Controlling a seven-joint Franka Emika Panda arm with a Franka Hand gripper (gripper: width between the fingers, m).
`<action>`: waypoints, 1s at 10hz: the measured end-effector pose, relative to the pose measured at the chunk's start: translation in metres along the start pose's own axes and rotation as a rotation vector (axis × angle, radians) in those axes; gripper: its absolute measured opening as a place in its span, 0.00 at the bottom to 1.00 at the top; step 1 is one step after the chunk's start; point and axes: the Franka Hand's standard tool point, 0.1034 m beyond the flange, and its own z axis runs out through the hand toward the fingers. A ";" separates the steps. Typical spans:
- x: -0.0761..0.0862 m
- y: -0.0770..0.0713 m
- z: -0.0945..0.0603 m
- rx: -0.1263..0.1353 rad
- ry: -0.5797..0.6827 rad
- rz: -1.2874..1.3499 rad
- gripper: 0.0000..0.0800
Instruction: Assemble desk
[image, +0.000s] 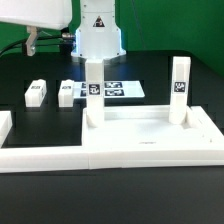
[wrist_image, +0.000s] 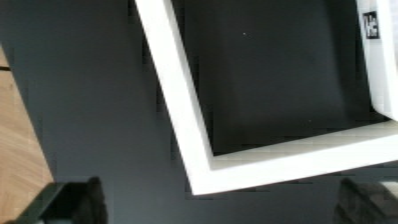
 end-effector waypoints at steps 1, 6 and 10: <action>0.000 -0.002 0.001 -0.001 0.000 0.072 0.81; -0.026 0.009 0.035 0.132 -0.050 0.145 0.81; -0.059 0.005 0.038 0.154 -0.248 0.104 0.81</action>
Offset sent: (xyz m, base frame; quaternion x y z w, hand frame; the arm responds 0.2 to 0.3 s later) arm 0.0000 0.0000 0.0000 0.0000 0.0000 0.0000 1.0000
